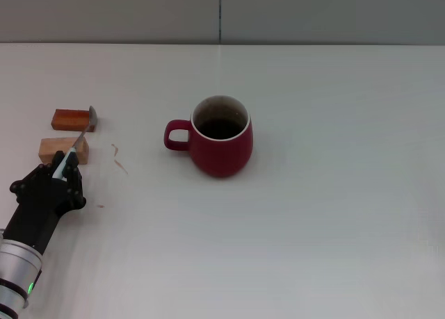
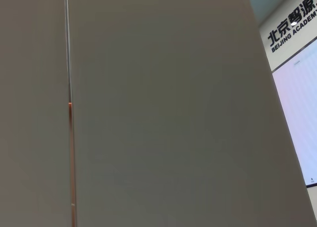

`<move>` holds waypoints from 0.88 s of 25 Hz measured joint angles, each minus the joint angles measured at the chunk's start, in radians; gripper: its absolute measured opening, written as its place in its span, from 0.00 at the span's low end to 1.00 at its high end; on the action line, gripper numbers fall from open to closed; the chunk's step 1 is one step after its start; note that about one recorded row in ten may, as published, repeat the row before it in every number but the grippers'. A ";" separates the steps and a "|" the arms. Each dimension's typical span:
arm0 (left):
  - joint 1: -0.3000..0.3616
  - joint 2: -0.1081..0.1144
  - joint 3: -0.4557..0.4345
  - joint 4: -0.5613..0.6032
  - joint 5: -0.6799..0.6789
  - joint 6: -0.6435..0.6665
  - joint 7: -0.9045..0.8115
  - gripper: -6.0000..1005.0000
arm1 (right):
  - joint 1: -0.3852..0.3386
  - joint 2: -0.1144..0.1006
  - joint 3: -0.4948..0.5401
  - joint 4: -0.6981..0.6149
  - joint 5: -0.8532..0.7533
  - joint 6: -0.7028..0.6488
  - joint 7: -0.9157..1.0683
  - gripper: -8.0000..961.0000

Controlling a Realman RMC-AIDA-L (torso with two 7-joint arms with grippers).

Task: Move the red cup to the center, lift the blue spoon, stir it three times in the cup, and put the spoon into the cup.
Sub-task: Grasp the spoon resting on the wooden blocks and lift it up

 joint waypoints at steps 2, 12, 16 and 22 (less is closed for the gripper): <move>0.000 0.000 0.000 0.000 0.000 -0.002 0.000 0.15 | 0.000 0.000 0.000 0.000 0.000 0.000 0.000 0.74; 0.000 0.001 0.007 0.024 0.001 -0.050 -0.001 0.15 | -0.003 0.002 0.000 0.013 0.000 0.000 0.000 0.74; 0.000 0.002 0.009 0.030 0.002 -0.069 -0.001 0.15 | -0.004 0.002 0.000 0.015 0.000 0.000 0.000 0.74; 0.000 0.001 0.006 0.029 0.003 -0.068 -0.001 0.15 | -0.006 0.002 0.000 0.018 0.000 0.000 0.000 0.74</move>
